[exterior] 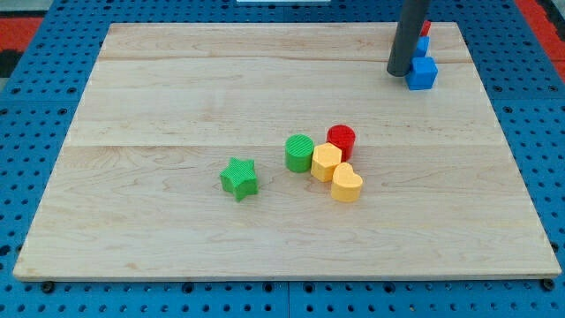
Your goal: Place the arm on top of the green circle
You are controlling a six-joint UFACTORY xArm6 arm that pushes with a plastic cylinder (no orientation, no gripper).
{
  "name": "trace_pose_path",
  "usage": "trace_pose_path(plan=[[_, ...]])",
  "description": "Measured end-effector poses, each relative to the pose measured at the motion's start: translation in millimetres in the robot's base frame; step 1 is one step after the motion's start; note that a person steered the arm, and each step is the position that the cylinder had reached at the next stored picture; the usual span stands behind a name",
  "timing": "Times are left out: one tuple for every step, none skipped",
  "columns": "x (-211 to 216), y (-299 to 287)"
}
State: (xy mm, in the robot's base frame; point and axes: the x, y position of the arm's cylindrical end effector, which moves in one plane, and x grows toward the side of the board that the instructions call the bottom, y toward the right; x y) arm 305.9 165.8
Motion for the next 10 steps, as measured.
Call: trace_pose_path(plan=[[-0.5, -32.9], [-0.8, -74.8], [-0.8, -113.3], [-0.8, -143.9], [-0.8, -183.1], [-0.8, -227.6], [0.9, -270.0], [27.1, -278.0], [65.0, -265.8], [91.1, -247.7]])
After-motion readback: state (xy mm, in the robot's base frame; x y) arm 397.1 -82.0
